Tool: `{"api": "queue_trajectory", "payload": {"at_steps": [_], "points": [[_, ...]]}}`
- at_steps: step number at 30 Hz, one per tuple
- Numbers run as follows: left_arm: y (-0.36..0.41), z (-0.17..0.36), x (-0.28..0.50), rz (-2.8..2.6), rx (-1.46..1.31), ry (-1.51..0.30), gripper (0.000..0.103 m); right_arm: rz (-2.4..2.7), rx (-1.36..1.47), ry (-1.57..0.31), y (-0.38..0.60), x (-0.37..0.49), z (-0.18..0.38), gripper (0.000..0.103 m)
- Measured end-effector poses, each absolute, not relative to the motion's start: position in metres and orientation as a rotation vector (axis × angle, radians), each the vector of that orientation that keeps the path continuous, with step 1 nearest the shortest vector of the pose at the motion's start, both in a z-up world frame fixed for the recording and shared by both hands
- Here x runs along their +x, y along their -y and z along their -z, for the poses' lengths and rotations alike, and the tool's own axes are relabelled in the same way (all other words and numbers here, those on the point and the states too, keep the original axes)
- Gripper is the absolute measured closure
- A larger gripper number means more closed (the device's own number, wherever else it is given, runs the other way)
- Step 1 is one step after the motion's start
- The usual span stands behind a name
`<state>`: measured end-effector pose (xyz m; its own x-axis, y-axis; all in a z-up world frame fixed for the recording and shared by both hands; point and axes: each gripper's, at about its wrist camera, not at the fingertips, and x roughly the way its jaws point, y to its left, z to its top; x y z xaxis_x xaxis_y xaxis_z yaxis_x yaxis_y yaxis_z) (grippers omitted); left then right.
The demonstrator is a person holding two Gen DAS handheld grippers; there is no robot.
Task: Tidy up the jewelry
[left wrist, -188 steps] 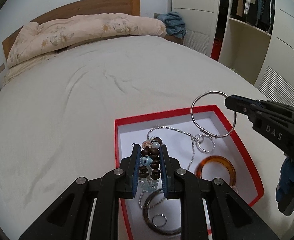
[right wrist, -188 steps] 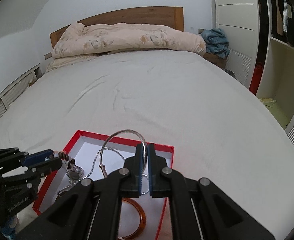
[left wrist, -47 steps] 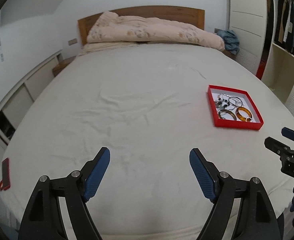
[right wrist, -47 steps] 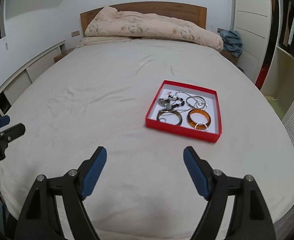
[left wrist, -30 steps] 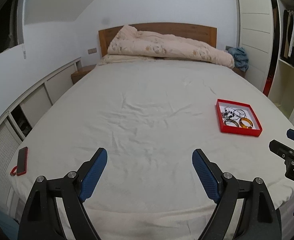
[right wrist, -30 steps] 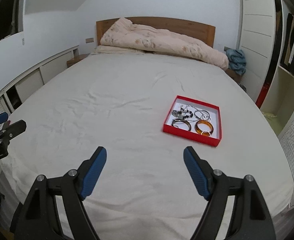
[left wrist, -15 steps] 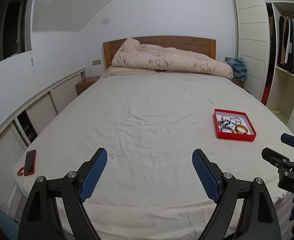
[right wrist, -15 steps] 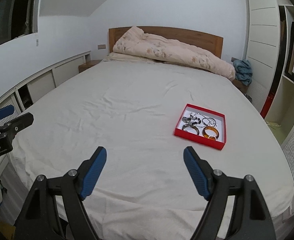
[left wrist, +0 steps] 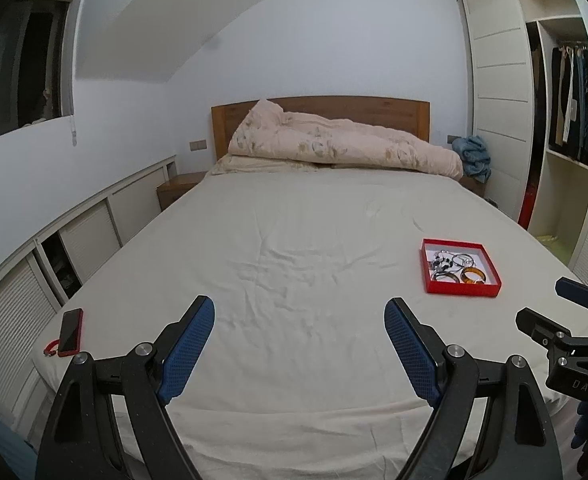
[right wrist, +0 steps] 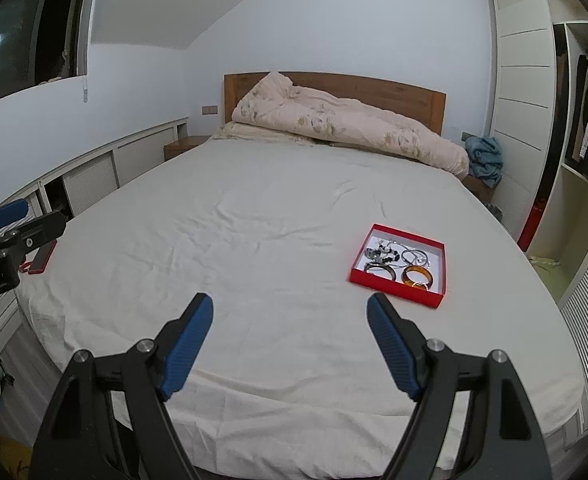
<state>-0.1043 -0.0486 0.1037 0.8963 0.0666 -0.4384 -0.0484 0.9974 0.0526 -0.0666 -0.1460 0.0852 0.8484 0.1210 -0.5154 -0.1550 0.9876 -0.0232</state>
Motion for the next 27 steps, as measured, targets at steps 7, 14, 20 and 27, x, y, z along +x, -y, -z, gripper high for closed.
{"api": "queue_trajectory", "payload": {"at_steps": [7, 14, 20, 27], "points": [[0.049, -0.108, -0.110, -0.057, 0.041, -0.437, 0.015, -0.131, -0.060, -0.498, 0.150, -0.075, -0.093, 0.025], [0.052, -0.106, -0.110, -0.045, 0.035, -0.438, 0.009, -0.120, -0.062, -0.497, 0.152, -0.078, -0.090, 0.025], [0.053, -0.101, -0.105, -0.036, 0.033, -0.456, 0.004, -0.111, -0.059, -0.516, 0.154, -0.073, -0.083, 0.025], [0.056, -0.091, -0.098, -0.037, 0.042, -0.480, 0.001, -0.083, -0.051, -0.542, 0.160, -0.065, -0.071, 0.025]]}}
